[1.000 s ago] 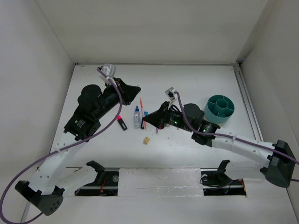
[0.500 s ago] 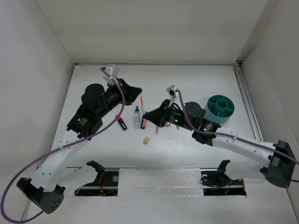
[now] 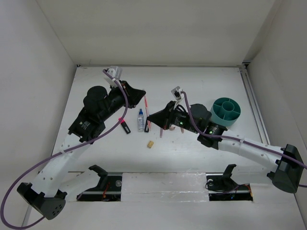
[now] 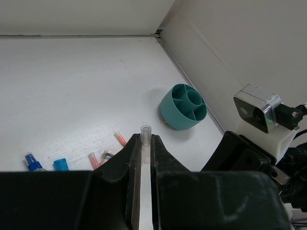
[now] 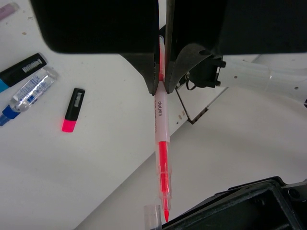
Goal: Sort the stationery into containers
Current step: Close the pen cap on the pen.
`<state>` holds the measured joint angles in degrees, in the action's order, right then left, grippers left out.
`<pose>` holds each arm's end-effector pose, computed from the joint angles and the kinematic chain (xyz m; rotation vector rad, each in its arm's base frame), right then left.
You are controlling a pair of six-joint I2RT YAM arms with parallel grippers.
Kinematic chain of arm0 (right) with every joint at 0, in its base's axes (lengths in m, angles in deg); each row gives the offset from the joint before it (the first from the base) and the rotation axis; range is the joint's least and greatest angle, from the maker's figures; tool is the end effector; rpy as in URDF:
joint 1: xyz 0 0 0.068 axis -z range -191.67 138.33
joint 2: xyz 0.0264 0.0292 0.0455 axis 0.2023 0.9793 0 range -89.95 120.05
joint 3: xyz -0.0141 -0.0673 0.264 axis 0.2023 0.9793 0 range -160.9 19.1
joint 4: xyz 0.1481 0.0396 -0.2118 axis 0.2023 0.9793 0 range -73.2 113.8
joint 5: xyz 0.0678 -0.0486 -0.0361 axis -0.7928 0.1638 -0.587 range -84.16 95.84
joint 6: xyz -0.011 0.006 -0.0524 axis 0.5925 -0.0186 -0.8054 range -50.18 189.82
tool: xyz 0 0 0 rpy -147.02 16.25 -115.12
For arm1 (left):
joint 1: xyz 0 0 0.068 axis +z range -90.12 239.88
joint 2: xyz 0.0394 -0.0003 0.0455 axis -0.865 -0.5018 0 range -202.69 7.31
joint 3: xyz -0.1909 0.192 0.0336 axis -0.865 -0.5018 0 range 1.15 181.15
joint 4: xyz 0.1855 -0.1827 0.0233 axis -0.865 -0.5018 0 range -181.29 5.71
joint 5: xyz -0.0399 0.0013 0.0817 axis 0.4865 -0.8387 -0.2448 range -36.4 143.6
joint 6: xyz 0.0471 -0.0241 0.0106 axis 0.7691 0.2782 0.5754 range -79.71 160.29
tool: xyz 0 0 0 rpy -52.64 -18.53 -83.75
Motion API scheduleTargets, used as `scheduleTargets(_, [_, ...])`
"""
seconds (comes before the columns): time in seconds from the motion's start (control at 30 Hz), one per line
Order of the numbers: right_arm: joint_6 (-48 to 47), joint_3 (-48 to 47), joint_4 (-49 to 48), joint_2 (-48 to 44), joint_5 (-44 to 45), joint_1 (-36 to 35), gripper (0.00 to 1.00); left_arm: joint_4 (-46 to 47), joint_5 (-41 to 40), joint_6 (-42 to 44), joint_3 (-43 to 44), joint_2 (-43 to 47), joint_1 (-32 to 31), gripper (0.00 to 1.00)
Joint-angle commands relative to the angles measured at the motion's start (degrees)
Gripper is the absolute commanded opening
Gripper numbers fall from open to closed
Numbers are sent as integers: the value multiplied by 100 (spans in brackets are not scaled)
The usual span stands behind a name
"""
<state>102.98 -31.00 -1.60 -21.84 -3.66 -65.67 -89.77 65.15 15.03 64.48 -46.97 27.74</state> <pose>0.1611 0.2318 0.3405 -0.4522 1.6651 1.2968 0.1716 -0.1162 0.4324 0.2643 1.5643 -0.9461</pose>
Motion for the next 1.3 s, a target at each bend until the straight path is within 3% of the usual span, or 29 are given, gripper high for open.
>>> scheduleTargets(0.0, [-48, -263, -191, -9, -87, 30, 0, 231, 5, 39, -14, 146, 32, 0])
scheduleTargets(0.27, [58, -87, -253, 44, -324, 30, 0, 284, -487, -14, -75, 322, 32, 0])
scheduleTargets(1.27, [-152, -439, -244, 378, -219, 82, 0, 231, -364, -67, -75, 269, 32, 0])
